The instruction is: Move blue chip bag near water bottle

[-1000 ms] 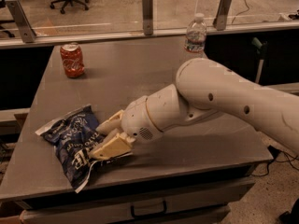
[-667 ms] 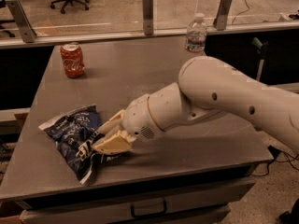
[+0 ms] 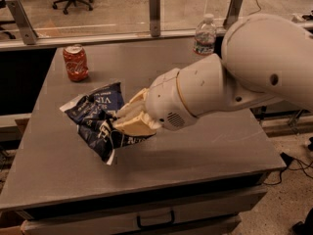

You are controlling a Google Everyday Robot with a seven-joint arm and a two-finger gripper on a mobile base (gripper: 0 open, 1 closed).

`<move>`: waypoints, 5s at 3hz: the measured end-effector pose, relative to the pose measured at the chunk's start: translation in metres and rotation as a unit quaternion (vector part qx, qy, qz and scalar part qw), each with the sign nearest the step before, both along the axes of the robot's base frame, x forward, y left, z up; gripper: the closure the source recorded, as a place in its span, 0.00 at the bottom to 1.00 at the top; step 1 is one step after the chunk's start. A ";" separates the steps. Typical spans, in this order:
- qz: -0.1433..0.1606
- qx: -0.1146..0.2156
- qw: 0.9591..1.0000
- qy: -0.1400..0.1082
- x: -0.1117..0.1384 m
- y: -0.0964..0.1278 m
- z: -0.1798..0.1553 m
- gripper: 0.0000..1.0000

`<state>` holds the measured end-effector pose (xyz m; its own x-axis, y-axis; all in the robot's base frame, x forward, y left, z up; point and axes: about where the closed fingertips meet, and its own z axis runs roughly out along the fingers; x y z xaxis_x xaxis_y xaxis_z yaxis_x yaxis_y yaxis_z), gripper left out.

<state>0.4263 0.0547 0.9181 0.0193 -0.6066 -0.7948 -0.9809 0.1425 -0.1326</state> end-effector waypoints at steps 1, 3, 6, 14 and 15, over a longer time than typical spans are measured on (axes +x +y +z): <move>0.000 0.000 1.000 0.000 0.000 0.000 0.000 1.00; -0.051 -0.022 0.997 -0.047 0.017 -0.079 0.030 1.00; -0.103 -0.042 0.990 -0.089 0.046 -0.229 0.048 1.00; -0.109 0.020 0.994 -0.021 0.129 -0.287 -0.059 0.00; -0.100 0.022 0.994 -0.033 0.131 -0.280 -0.046 0.00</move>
Offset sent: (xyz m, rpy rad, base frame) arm 0.0204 -0.0680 0.0235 -0.0593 -0.0800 -0.0928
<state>0.5577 -0.2248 0.8718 -0.0457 -0.5684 -0.8215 -0.9220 0.3404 -0.1843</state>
